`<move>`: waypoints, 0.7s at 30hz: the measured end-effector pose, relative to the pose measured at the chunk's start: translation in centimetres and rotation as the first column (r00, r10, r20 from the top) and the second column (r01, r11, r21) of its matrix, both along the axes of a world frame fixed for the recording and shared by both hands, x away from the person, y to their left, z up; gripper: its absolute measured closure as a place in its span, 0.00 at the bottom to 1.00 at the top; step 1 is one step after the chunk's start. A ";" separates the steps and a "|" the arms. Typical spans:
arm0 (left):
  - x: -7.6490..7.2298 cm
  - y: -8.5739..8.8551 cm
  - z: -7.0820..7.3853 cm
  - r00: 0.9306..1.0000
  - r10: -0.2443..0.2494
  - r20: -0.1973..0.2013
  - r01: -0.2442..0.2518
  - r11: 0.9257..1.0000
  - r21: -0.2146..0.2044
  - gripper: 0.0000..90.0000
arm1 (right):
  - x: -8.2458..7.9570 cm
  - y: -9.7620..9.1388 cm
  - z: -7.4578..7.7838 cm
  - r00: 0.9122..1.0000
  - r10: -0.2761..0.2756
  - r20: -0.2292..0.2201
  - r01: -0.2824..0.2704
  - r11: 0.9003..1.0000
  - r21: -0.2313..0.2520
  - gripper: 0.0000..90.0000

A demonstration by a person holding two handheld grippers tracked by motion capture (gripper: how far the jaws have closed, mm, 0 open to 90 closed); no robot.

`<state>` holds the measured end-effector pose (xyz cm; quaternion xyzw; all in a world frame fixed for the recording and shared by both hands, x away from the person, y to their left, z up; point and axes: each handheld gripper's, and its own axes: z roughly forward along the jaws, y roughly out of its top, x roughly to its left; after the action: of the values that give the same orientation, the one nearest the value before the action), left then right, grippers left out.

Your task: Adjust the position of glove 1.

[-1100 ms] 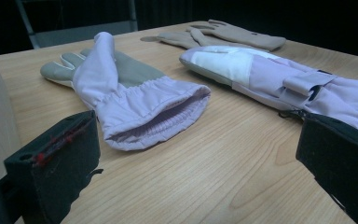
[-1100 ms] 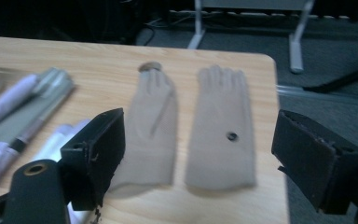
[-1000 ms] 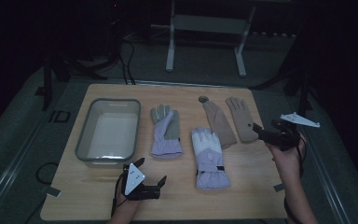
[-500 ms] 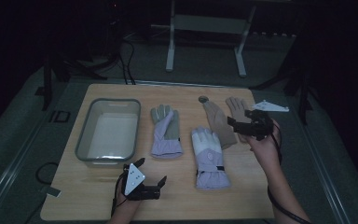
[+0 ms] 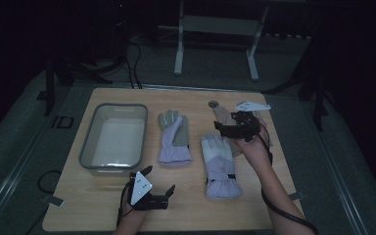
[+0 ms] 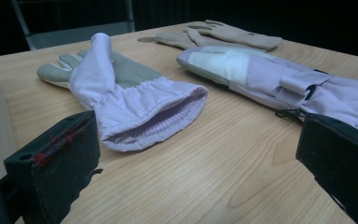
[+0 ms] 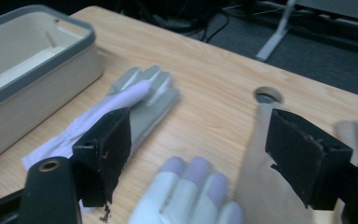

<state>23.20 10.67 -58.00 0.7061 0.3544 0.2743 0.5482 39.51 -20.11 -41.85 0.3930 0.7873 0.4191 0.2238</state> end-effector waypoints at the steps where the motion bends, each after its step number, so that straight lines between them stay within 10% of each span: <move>1: 0.0 0.0 0.0 1.000 -0.001 -0.002 0.001 1.000 0.000 0.00 | 0.1 0.5 -0.1 1.000 0.009 0.000 -0.009 1.000 -0.005 0.26; 21: 0.0 0.0 0.0 1.000 -0.014 0.000 0.014 1.000 0.003 0.00 | 2.9 11.0 -6.0 0.982 0.145 -0.123 -0.152 0.987 -0.050 0.35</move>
<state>23.22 10.66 -58.00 0.7096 0.3491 0.2709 0.5489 42.37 -9.08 -47.83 0.3507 0.8384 0.3869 0.1564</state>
